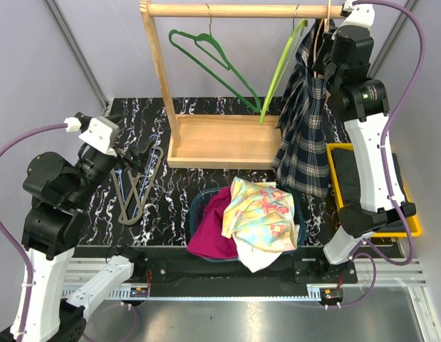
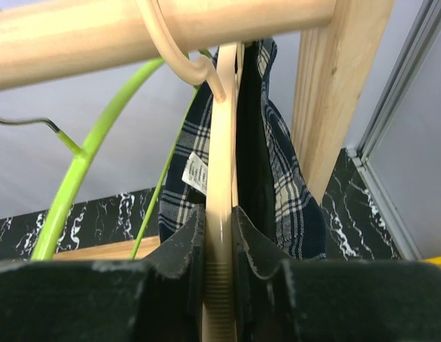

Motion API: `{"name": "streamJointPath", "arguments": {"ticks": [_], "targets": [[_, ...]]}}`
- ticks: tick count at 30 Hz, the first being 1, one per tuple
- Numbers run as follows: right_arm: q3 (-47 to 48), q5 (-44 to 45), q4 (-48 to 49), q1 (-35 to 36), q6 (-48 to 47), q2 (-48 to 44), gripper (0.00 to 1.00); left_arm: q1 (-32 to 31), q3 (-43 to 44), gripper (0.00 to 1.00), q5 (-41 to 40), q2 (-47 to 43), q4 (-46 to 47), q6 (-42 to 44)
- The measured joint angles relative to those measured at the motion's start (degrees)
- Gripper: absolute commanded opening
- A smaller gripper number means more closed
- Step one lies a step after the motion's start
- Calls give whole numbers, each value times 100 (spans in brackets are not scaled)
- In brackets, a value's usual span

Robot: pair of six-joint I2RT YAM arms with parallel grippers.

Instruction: Remove the skirt from the hanger

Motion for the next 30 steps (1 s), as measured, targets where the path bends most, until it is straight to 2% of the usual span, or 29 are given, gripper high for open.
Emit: {"name": "streamJointPath", "arguments": {"ticks": [7,15,20,23,30], "targets": [[-129,-179,264,-17,-240,-170,0,0,-4,97,-26,-35,-2,2],[-1764,-688,1377,-28,-481,-1471,0,0,-4,97,-42,-118,2,0],[-1263,-730,1412,-33,-601,-1414,0,0,-4,97,-44,-116,0,-2],[-1355,-750,1567,-33,-616,-1447,0,0,-4,97,-66,-138,-4,-2],[-2535,-1202,1847,-39,-455,-2356,0,0,42,97,63,-164,-50,-17]]}}
